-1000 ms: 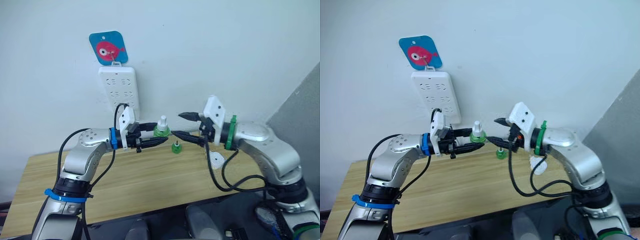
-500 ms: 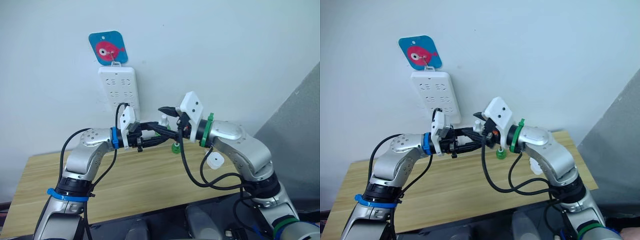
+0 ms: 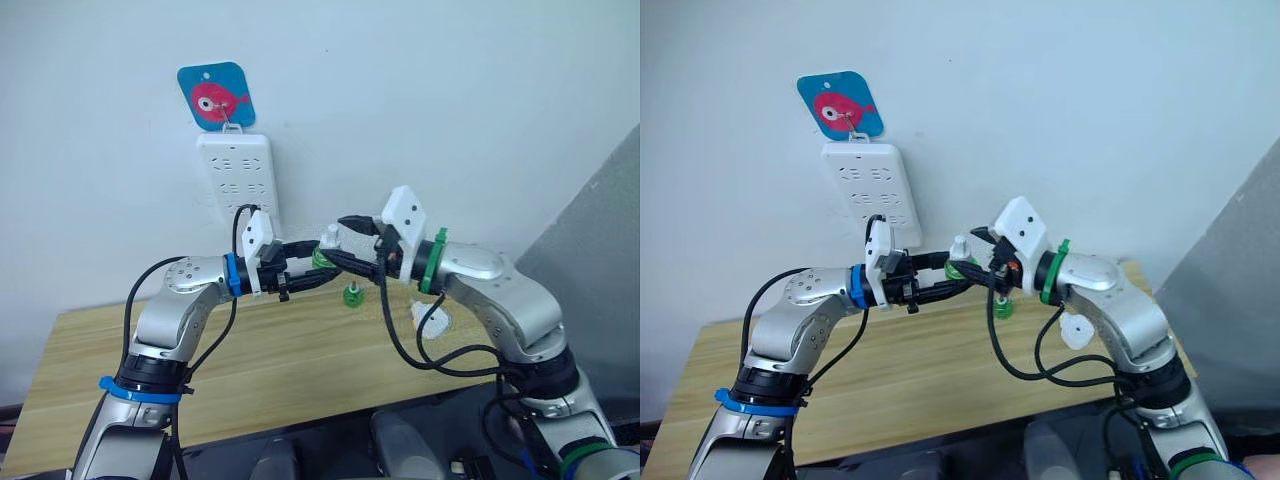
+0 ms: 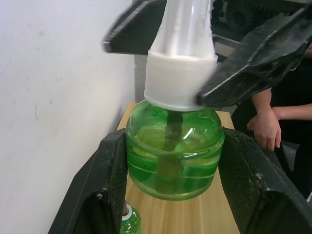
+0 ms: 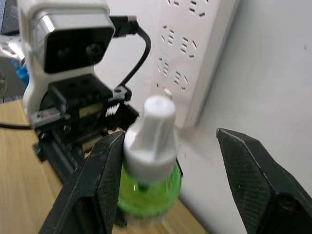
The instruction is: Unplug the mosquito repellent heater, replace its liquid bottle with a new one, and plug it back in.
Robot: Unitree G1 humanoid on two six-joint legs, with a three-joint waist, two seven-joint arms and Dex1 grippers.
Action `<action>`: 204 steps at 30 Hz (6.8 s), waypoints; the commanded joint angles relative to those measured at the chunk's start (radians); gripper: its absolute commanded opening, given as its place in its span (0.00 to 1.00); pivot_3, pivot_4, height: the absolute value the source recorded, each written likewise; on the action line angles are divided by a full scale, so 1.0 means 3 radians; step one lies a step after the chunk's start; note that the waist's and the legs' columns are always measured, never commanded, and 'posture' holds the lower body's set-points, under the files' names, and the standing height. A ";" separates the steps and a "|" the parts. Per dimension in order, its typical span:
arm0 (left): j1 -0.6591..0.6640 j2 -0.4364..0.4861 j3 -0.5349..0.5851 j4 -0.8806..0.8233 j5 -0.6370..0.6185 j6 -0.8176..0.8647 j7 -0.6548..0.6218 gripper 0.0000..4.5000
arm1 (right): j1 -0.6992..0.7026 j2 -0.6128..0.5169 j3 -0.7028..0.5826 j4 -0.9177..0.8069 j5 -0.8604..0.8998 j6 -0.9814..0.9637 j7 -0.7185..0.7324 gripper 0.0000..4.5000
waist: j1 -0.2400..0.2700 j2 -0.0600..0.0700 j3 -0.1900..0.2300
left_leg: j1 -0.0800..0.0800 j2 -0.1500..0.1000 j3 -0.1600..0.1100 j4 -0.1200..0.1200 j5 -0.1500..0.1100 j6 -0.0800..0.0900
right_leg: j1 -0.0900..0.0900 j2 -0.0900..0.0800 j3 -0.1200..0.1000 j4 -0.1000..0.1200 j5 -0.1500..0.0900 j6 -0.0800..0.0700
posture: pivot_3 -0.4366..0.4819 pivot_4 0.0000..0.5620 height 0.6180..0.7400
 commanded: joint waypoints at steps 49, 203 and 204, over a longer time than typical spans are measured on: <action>-0.0035 -0.0029 0.0022 -0.0159 -0.0039 -0.0006 -0.0001 0.51 | -0.0060 0.0312 -0.0008 -0.0136 0.0314 0.0086 -0.0194 0.24 | -0.0001 0.0001 -0.0001 | 0.0000 0.0000 -0.0001 0.0000 0.0000 0.0000 | 0.0001 0.0002 0.0000 -0.0001 0.0000 0.0000 | 0.27 0.19 1.00; -0.0310 -0.0067 -0.0031 0.0217 0.0069 -0.0315 -0.0234 0.51 | 0.0154 0.0238 -0.0183 -0.0346 0.0577 0.0372 -0.0579 0.19 | -0.0020 0.0005 0.0100 | 0.0007 0.0002 0.0006 -0.0033 0.0003 -0.0005 | -0.0004 0.0002 0.0005 -0.0010 0.0000 -0.0001 | 0.23 0.19 1.00; -0.0315 -0.0072 -0.0016 0.0223 0.0049 -0.0306 -0.0237 0.51 | 0.0154 0.0239 -0.0187 -0.0346 0.0581 0.0368 -0.0572 0.19 | -0.0020 0.0006 0.0098 | 0.0007 0.0002 0.0006 -0.0033 0.0003 -0.0004 | -0.0004 0.0002 0.0005 -0.0010 0.0000 -0.0001 | 0.23 0.19 1.00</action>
